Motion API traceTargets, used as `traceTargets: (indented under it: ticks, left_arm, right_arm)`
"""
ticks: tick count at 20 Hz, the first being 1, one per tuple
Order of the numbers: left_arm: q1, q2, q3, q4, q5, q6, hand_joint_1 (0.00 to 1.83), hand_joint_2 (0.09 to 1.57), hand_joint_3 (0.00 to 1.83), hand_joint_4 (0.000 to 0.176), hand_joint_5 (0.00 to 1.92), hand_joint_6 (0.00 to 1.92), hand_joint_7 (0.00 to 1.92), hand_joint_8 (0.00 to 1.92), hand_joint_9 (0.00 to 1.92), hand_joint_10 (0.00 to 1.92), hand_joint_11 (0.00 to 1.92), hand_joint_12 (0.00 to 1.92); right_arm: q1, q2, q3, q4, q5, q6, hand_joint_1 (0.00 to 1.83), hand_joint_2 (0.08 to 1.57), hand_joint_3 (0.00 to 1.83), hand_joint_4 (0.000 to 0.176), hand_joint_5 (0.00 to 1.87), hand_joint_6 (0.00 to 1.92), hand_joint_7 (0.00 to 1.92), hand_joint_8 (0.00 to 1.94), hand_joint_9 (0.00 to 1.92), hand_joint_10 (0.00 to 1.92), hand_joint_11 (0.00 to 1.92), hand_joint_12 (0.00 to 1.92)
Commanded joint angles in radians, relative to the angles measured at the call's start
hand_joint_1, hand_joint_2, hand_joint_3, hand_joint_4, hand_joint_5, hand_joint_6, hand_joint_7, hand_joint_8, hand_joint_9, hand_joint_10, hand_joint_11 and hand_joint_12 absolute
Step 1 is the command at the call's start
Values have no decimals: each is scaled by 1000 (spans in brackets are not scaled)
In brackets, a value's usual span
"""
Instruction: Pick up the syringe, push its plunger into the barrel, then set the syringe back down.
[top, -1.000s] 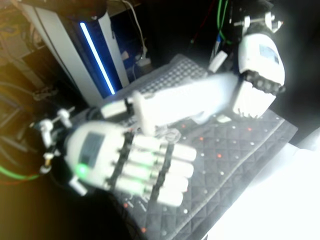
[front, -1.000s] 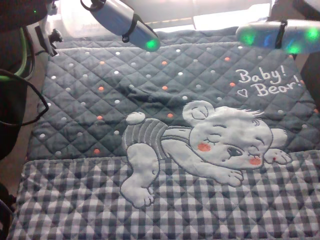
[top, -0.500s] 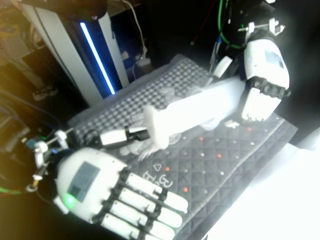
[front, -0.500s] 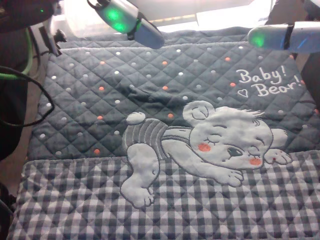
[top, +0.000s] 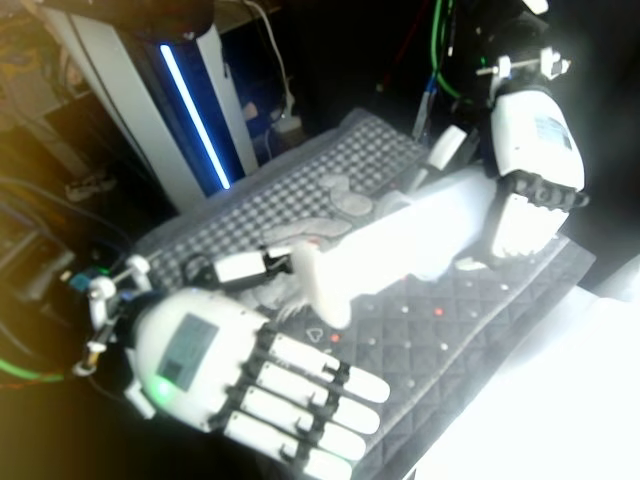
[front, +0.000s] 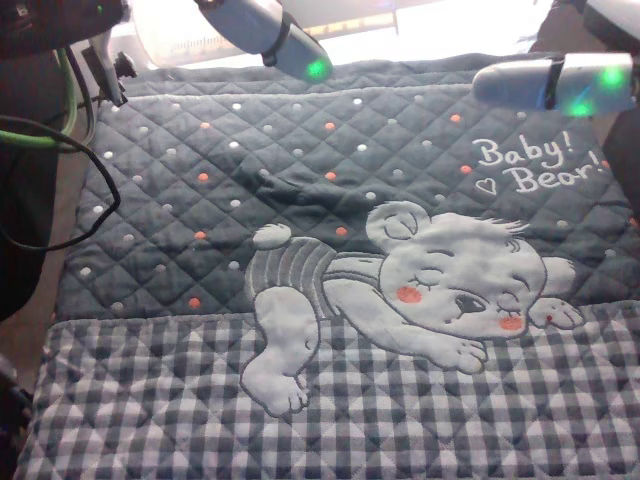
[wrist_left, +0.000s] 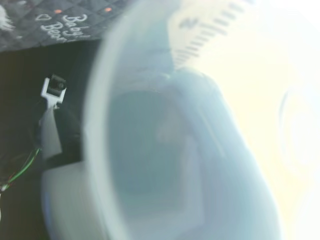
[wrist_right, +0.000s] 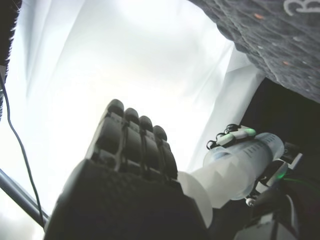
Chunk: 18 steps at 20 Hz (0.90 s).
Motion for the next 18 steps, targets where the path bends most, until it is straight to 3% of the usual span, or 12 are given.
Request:
traceTargets:
  ticks: [1,2,3,5,6,8,14,18]
  left_arm:
    - [-15,-1,6,-56,-44,-10,1517,1145,13,176,993,1921,1174,1921,1325,1921,1407,1921]
    - [-12,-3,9,-56,-41,-10,1488,1142,83,176,888,1921,835,1683,882,1404,840,1915]
    - [-11,-5,13,-55,-37,-10,1509,1121,62,176,875,1921,924,1873,935,1818,1014,1920]
    - [-9,-8,14,-46,-33,-10,1506,1127,29,176,1005,1921,1177,1919,1314,1917,1388,1921]
    - [-8,-9,14,-46,-33,-10,1546,1124,19,176,1036,1921,1229,1921,1391,1920,1464,1921]
    - [-7,-10,14,-43,-31,-10,1616,1105,5,176,1008,1921,1240,1921,1407,1921,1508,1921]
    - [-5,-22,16,-40,-36,-10,1570,1117,4,176,960,1921,1210,1921,1378,1921,1477,1921]
    - [-5,-40,20,-36,-44,-10,1599,1105,0,176,980,1921,1226,1921,1400,1921,1489,1921]
  right_arm:
    - [21,6,-2,-5,135,6,158,729,0,0,0,0,0,0,0,0,0,0]
    - [24,6,-4,-8,136,6,156,734,0,0,0,0,0,0,0,0,0,0]
    - [28,6,-5,-11,136,6,141,732,0,0,0,0,0,0,0,0,0,0]
    - [37,6,-4,-14,136,6,129,736,0,0,0,0,0,0,0,0,0,0]
    - [43,6,-3,-18,136,6,122,730,0,0,0,0,0,0,0,0,0,0]
    - [46,6,-3,-19,136,6,158,721,0,0,0,0,0,0,0,0,0,0]
    - [69,6,2,-25,135,6,153,768,12,0,0,0,0,0,0,0,0,0]
    - [77,-4,13,-27,135,6,168,719,0,0,0,0,0,0,0,0,0,0]
